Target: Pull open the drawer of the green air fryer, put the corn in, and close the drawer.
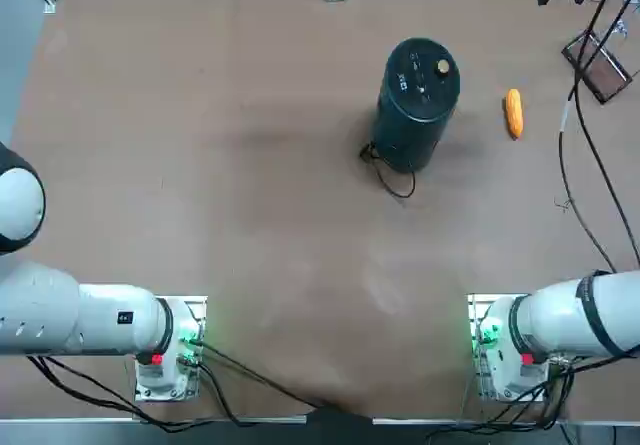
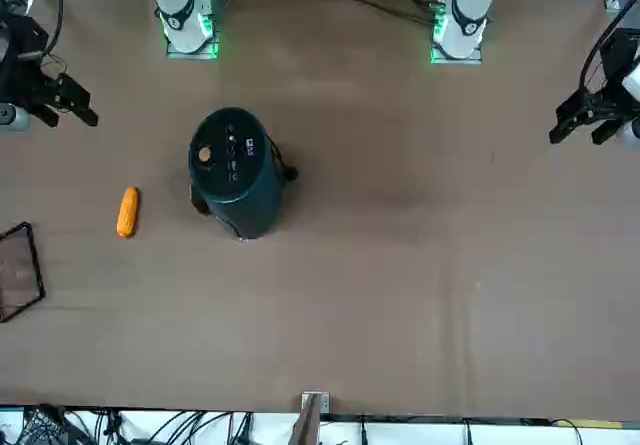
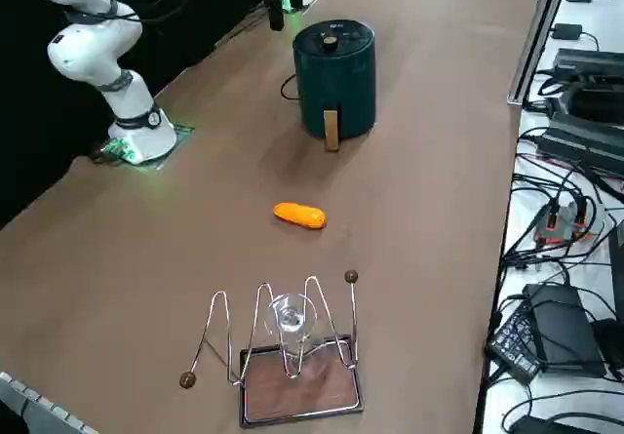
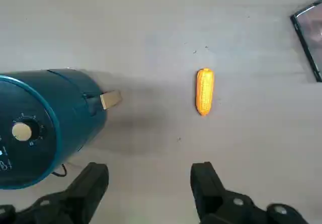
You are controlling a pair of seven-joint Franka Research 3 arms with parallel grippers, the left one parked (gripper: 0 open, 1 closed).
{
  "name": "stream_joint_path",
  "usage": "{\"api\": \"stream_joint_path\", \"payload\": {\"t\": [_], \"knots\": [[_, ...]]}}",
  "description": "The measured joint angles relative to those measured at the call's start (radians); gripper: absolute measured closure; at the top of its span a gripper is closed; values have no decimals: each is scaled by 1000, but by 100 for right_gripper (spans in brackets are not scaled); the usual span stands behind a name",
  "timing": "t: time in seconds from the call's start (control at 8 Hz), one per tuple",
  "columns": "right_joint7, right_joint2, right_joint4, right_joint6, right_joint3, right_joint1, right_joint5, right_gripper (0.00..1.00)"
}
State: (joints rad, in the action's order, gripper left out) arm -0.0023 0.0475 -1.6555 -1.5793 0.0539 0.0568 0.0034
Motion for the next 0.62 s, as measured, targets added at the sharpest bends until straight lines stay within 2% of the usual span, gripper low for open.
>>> {"api": "stream_joint_path", "payload": {"t": [0.38, 0.62], "knots": [[0, -2, 0, -5, 0, 0, 0, 0], [0, -29, -1, -16, 0, 0, 0, 0]]}}
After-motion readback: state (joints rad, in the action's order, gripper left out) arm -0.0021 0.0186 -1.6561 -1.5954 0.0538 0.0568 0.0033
